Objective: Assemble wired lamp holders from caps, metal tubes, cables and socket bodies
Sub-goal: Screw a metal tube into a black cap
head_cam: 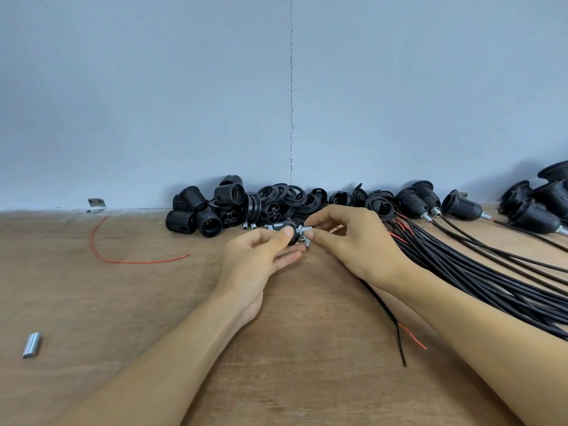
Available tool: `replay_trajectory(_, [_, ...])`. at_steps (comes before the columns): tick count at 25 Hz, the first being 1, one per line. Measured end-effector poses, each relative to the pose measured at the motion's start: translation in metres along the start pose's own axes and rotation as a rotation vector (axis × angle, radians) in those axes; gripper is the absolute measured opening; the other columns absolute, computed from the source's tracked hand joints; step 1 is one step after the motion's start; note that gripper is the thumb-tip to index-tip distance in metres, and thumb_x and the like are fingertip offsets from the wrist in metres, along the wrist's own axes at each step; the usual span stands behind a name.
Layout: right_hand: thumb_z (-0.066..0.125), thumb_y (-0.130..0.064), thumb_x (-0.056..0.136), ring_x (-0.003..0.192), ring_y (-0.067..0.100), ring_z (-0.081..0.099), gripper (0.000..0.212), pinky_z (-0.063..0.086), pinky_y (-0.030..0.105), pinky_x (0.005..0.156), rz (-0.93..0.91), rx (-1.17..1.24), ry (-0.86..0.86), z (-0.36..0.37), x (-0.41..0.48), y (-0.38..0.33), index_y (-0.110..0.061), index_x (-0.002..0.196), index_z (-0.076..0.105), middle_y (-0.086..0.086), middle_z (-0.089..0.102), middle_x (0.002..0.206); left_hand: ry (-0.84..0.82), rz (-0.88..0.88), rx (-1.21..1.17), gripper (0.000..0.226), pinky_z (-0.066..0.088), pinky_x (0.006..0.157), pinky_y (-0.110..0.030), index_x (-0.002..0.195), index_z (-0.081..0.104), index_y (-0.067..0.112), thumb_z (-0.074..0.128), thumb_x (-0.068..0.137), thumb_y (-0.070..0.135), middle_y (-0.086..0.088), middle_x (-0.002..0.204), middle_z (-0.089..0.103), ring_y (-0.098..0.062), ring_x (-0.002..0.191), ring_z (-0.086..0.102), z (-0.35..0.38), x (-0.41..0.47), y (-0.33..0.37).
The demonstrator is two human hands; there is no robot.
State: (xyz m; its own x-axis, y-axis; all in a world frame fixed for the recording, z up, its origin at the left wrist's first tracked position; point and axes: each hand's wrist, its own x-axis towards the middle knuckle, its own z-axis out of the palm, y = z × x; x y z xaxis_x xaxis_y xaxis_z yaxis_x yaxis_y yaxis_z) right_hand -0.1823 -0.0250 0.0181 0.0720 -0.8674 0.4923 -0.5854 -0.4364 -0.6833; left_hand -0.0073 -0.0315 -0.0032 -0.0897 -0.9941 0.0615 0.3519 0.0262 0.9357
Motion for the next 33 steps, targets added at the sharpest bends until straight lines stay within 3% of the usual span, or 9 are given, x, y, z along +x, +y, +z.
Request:
replay_trajectory(3, [0.074,-0.028,0.090,0.069,-0.004,0.065,0.004,0.045,0.009,0.065,0.048,0.069,-0.038,0.0013,0.0007,0.0015,-0.026,0.087,0.074,-0.011,0.075,0.076,0.005,0.011,0.001,0.026,0.061,0.070,-0.025,0.061,0.071,0.011,0.076,0.087,0.009,-0.014,0.085,0.078,-0.031,0.086,0.078,-0.0005,0.0002,0.0002])
replay_trajectory(7, [0.066,-0.037,0.095,0.065,0.006,0.065,0.024,0.054,0.023,0.062,0.110,0.108,-0.062,0.0035,0.0016,0.0029,-0.018,0.081,0.072,-0.004,0.074,0.071,0.013,0.018,0.000,0.025,0.061,0.070,-0.025,0.063,0.071,0.010,0.076,0.087,0.008,-0.008,0.076,0.076,-0.031,0.085,0.078,-0.0002,0.0003,-0.0009])
replay_trajectory(14, [0.044,-0.058,0.100,0.050,-0.003,0.056,0.058,0.041,0.010,0.057,0.204,-0.017,-0.047,0.0065,0.0003,0.0020,-0.019,0.065,0.069,-0.007,0.067,0.055,-0.005,0.040,0.026,0.011,0.061,0.069,-0.025,0.076,0.073,0.004,0.078,0.085,0.008,-0.008,0.079,0.077,-0.030,0.085,0.078,0.0012,-0.0018,-0.0019])
replay_trajectory(16, [0.051,-0.057,0.097,0.053,-0.003,0.058,0.044,0.042,0.012,0.058,0.171,-0.020,-0.041,0.0051,-0.0001,0.0022,-0.023,0.074,0.067,-0.008,0.070,0.062,0.005,0.039,0.022,0.013,0.061,0.069,-0.025,0.075,0.074,0.004,0.077,0.086,0.008,-0.008,0.079,0.077,-0.029,0.084,0.078,0.0019,-0.0013,-0.0019])
replay_trajectory(19, [0.065,-0.035,0.094,0.058,0.001,0.058,0.012,0.047,0.025,0.065,0.111,0.066,-0.091,0.0043,0.0006,0.0029,-0.025,0.088,0.065,-0.005,0.072,0.072,0.009,0.032,0.017,0.012,0.061,0.069,-0.025,0.077,0.073,0.002,0.076,0.087,0.007,-0.011,0.083,0.078,-0.029,0.085,0.078,0.0022,-0.0012,-0.0018])
replay_trajectory(23, [0.046,-0.053,0.101,0.045,0.001,0.055,0.048,0.041,0.014,0.054,0.156,-0.003,-0.079,0.0051,-0.0003,0.0019,-0.020,0.071,0.065,-0.003,0.070,0.059,0.005,0.032,0.025,0.012,0.061,0.070,-0.026,0.080,0.071,-0.001,0.077,0.086,0.008,-0.008,0.081,0.077,-0.029,0.085,0.078,0.0013,-0.0010,-0.0024])
replay_trajectory(27, [0.061,-0.042,0.096,0.051,0.007,0.058,0.021,0.045,0.021,0.051,0.122,0.048,-0.118,0.0015,0.0000,0.0016,-0.023,0.085,0.063,-0.010,0.067,0.063,0.009,0.023,0.007,0.013,0.061,0.069,-0.025,0.081,0.071,-0.001,0.076,0.088,0.008,-0.009,0.083,0.078,-0.029,0.085,0.078,0.0016,-0.0002,-0.0022])
replay_trajectory(31, [0.044,-0.054,0.101,0.036,0.010,0.050,0.049,0.041,0.020,0.045,0.168,0.035,-0.139,0.0022,0.0001,-0.0005,-0.018,0.074,0.062,0.000,0.068,0.057,0.019,0.021,0.000,0.012,0.061,0.068,-0.026,0.079,0.071,0.001,0.077,0.087,0.008,-0.007,0.081,0.077,-0.030,0.084,0.078,0.0009,0.0012,-0.0033])
replay_trajectory(33, [0.053,-0.051,0.098,0.040,0.006,0.051,0.035,0.042,0.021,0.048,0.136,0.021,-0.155,0.0007,0.0001,-0.0001,-0.021,0.083,0.062,-0.005,0.070,0.064,0.015,0.021,0.002,0.013,0.061,0.068,-0.026,0.078,0.071,0.001,0.076,0.088,0.008,-0.009,0.083,0.078,-0.031,0.084,0.078,0.0008,0.0014,-0.0038])
